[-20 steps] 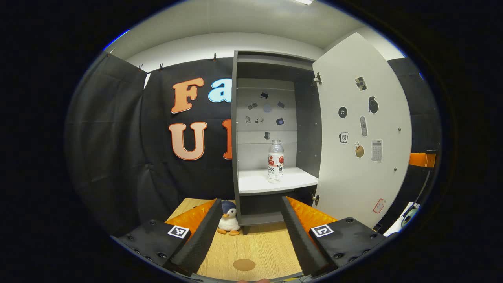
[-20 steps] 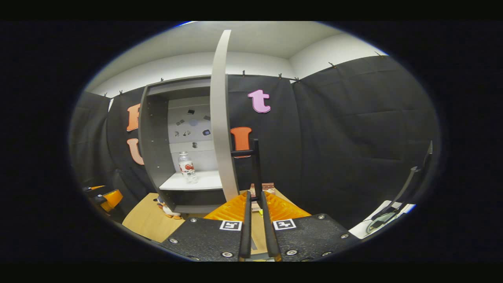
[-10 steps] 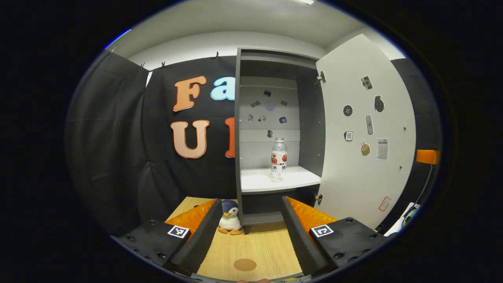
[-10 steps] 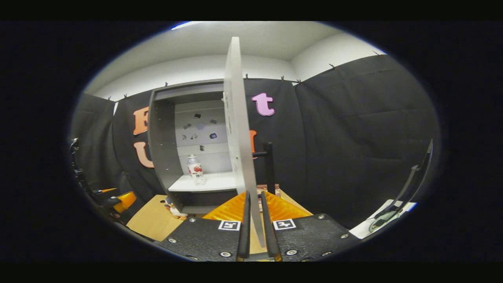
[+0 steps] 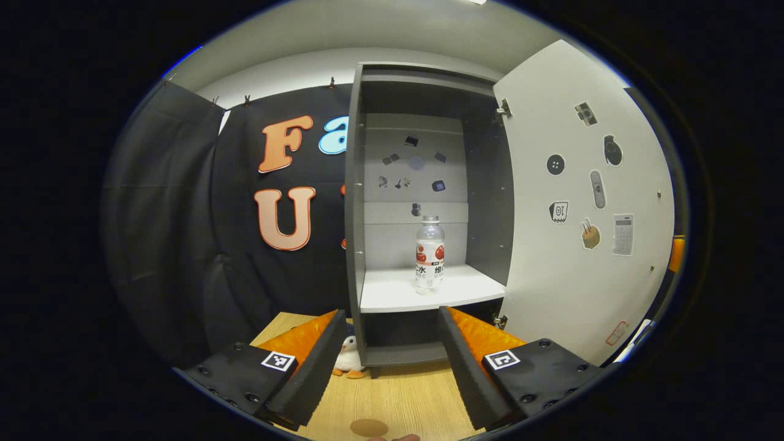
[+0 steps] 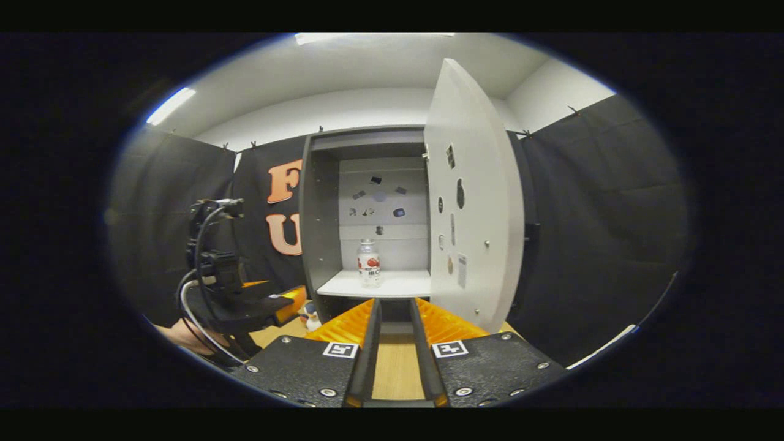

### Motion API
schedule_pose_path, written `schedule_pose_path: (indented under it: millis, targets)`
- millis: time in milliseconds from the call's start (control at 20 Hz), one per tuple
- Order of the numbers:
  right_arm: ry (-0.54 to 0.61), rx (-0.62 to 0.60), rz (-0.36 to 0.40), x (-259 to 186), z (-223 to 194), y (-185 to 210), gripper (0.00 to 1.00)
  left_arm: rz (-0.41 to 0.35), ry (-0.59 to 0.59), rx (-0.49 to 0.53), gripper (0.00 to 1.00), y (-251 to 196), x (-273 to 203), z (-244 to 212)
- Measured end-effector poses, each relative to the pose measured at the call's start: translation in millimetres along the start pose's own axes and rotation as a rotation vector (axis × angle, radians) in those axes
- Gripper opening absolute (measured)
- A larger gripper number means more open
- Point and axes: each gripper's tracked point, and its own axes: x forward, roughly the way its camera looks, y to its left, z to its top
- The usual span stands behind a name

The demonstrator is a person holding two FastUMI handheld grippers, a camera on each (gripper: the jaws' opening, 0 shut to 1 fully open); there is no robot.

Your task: Open the cabinet door with the right hand, grasp the bottle in the cabinet with the left hand and place it on the coaster, then close the cabinet door with the right hand.

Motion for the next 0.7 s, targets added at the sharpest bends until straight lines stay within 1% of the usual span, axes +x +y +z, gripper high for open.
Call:
schedule_pose_path:
  millis: [100,150,200,250,300,350,400,450,600,650,700]
  targets:
    - [0.000,-0.003,-0.009,9,-2,-1,0.38,-0.019,-0.005,0.005,0.99,-8,28,0]
    - [-0.005,0.001,-0.016,13,-2,-1,0.37,-0.028,-0.005,0.007,0.99,-13,43,-2]
    - [-0.003,0.005,-0.012,18,-2,2,0.40,-0.045,0.000,0.006,0.99,-18,58,-4]
    - [0.002,0.004,-0.018,23,-4,3,0.42,-0.056,0.000,0.007,0.94,-21,74,-4]
    - [0.006,0.004,-0.031,29,-7,1,0.38,-0.073,-0.008,0.005,0.97,-25,90,-2]
    - [0.010,0.005,-0.045,34,-8,-2,0.43,-0.089,-0.016,0.002,0.94,-30,106,-1]
    - [0.020,0.008,-0.063,38,-10,-2,0.45,-0.103,-0.016,-0.002,0.99,-33,120,-1]
    - [0.023,0.007,-0.081,40,-12,-3,0.46,-0.115,-0.017,-0.006,0.96,-37,138,-2]
    - [0.071,0.028,-0.133,58,-28,-9,0.47,-0.162,-0.019,-0.012,0.99,-49,181,-3]
    - [0.087,0.039,-0.146,65,-33,-10,0.48,-0.175,-0.019,-0.015,0.97,-53,193,-5]
    - [0.103,0.049,-0.156,72,-37,-10,0.48,-0.206,-0.025,-0.031,0.96,-60,207,-4]
